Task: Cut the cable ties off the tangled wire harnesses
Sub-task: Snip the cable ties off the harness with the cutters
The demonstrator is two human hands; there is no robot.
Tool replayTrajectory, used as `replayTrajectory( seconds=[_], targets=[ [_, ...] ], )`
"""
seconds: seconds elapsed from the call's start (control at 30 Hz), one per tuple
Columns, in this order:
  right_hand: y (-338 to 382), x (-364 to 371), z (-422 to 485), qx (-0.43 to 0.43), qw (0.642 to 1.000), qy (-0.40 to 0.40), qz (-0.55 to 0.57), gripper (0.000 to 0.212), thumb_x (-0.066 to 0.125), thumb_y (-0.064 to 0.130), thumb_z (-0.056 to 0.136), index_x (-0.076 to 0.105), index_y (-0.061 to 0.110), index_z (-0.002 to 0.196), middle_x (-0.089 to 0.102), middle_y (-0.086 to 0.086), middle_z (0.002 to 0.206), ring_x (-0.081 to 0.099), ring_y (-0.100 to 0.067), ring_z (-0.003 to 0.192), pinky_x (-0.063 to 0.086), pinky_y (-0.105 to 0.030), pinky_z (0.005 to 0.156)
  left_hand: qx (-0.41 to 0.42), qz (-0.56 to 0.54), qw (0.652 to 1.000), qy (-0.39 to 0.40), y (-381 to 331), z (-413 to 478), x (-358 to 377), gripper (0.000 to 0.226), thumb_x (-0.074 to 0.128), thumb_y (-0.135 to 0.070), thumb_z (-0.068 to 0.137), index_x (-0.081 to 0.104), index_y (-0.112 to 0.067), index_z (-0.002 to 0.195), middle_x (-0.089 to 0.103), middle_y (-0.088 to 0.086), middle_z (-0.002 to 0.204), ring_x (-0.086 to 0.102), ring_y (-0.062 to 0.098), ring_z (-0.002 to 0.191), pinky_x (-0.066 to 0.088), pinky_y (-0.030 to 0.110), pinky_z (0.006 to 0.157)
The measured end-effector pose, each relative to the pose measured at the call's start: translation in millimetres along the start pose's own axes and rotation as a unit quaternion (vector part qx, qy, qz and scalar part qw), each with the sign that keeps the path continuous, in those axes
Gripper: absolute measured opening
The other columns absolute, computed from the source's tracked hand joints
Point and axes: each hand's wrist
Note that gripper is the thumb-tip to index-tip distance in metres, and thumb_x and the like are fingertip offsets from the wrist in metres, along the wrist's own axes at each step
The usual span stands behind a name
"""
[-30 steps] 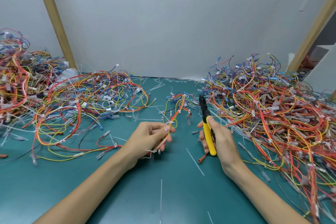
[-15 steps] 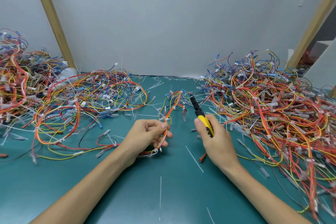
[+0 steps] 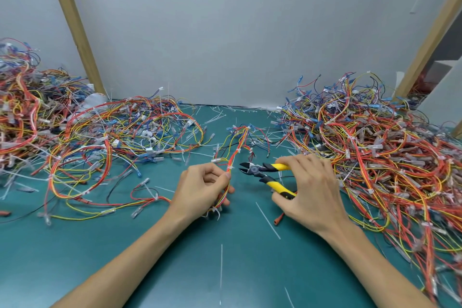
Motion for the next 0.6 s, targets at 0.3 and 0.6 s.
replayTrajectory(
  seconds=[0.3, 0.6],
  targets=[
    [6.2, 2.6, -2.0, 0.022, 0.999, 0.046, 0.019, 0.051, 0.057, 0.047, 0.064, 0.062, 0.027, 0.11, 0.059, 0.008, 0.103, 0.051, -0.02, 0.096, 0.03, -0.029, 0.082, -0.028, -0.001, 0.999, 0.043, 1.2, 0.7, -3.3, 0.02, 0.063, -0.016, 0.093, 0.063, -0.006, 0.075, 0.074, 0.009, 0.069, 0.067, 0.022, 0.05, 0.047, 0.021, 0.043],
    [12.9, 2.0, -2.9, 0.018, 0.997, 0.058, 0.047, 0.049, 0.058, 0.044, 0.065, 0.062, 0.027, 0.111, 0.056, 0.009, 0.103, 0.048, -0.017, 0.097, 0.029, -0.027, 0.083, -0.03, 0.028, 0.999, 0.034, 0.7, -2.4, -1.9, 0.021, 0.063, -0.016, 0.091, 0.061, -0.006, 0.073, 0.073, 0.009, 0.066, 0.069, 0.025, 0.051, 0.048, 0.022, 0.044]
  ],
)
Point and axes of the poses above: each hand's wrist, its own z-axis towards the middle knuckle, its own x-axis out of the palm, y = z × x
